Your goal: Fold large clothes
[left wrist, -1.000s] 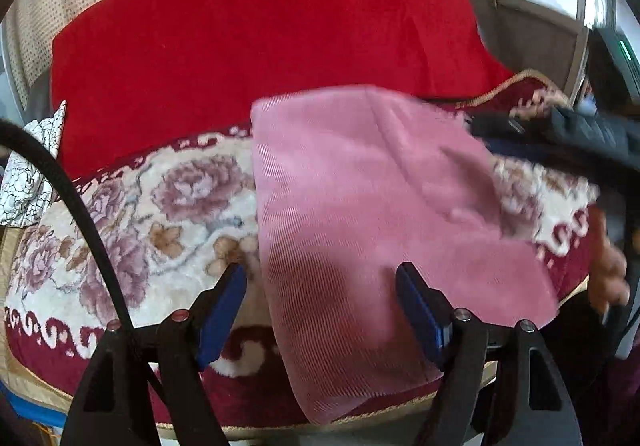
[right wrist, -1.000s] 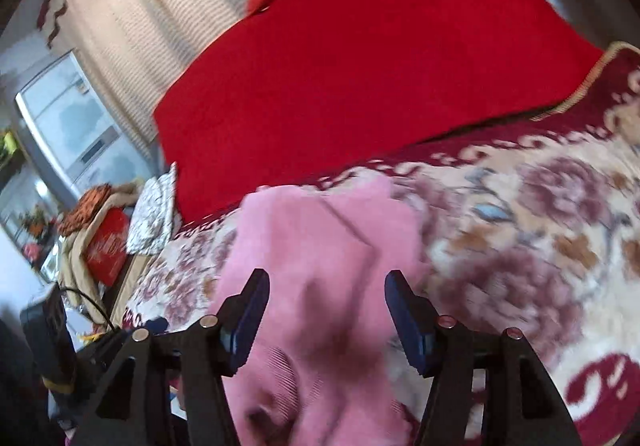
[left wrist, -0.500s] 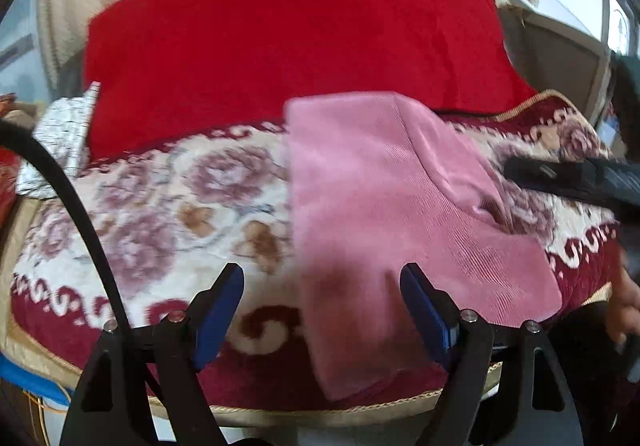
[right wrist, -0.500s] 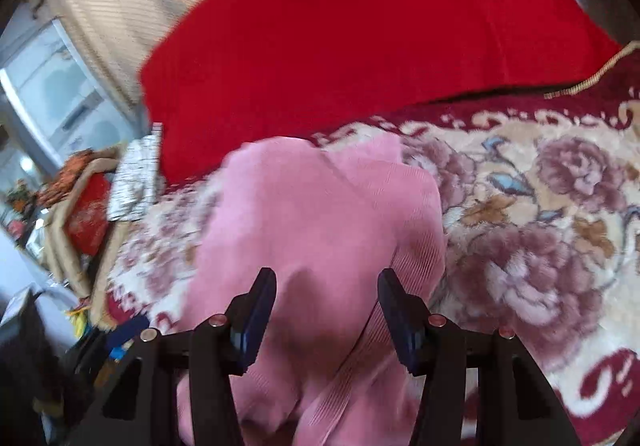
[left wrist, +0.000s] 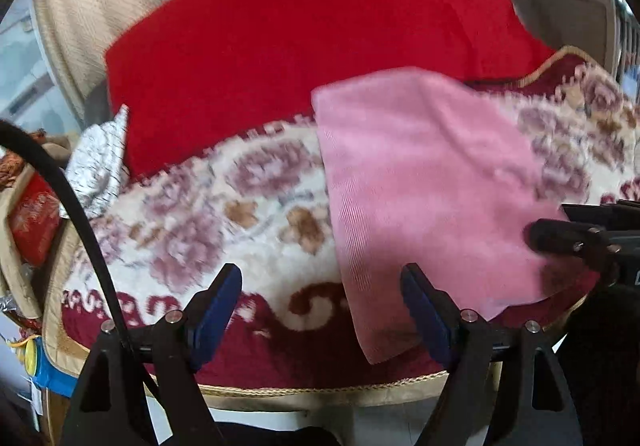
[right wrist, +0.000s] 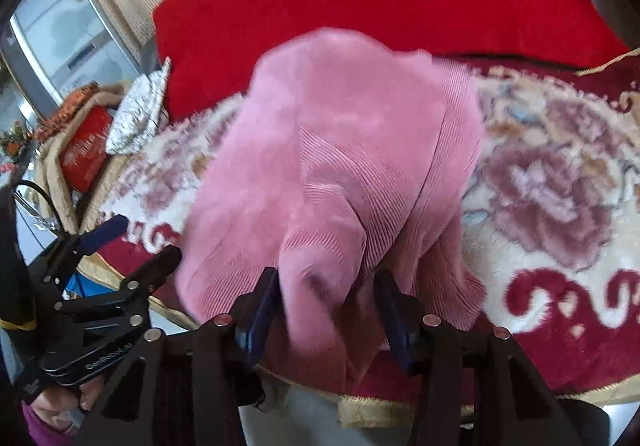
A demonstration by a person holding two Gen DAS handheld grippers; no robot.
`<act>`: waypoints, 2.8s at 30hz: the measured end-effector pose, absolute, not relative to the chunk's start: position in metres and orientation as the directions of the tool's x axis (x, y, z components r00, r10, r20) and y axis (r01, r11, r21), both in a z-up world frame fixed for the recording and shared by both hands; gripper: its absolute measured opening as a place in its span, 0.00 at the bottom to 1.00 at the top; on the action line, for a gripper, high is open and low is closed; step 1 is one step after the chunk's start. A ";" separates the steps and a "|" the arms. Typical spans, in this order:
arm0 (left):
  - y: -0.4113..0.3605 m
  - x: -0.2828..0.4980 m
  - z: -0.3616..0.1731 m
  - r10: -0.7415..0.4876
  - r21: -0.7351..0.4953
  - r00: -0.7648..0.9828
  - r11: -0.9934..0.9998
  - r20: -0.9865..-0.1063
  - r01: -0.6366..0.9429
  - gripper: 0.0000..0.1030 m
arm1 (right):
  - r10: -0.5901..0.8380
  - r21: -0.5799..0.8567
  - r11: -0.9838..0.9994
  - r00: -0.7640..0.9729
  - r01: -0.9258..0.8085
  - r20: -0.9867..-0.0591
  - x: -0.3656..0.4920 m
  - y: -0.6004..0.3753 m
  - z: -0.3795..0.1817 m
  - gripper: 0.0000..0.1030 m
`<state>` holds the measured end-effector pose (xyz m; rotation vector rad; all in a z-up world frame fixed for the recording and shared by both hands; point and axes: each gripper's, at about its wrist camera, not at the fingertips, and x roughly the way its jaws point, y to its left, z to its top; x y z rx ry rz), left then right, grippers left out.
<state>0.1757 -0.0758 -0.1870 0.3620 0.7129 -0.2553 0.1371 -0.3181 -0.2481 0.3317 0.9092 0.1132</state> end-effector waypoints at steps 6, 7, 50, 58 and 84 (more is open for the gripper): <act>-0.059 0.133 -0.123 -0.090 0.250 0.856 0.936 -0.509 0.247 0.82 | 0.137 0.246 0.968 0.734 0.042 -0.665 0.082 -0.322 -0.176 0.62; -0.055 0.126 -0.112 -0.097 0.234 0.865 0.942 -0.492 0.239 0.83 | 0.126 0.241 0.970 0.750 0.045 -0.649 0.073 -0.322 -0.165 0.63; 0.013 -0.062 0.053 0.009 0.150 0.997 0.989 -0.079 0.003 0.96 | -0.022 0.127 0.989 0.930 0.073 -0.368 -0.100 -0.252 -0.009 0.71; 0.021 -0.081 0.067 0.028 0.141 0.999 0.990 -0.020 -0.025 0.96 | -0.022 0.120 0.991 0.945 0.065 -0.325 -0.115 -0.244 0.004 0.74; 0.016 -0.081 0.066 -0.004 0.148 0.999 0.989 -0.046 0.011 0.97 | -0.083 0.065 0.992 0.947 0.109 -0.309 -0.122 -0.235 0.005 0.74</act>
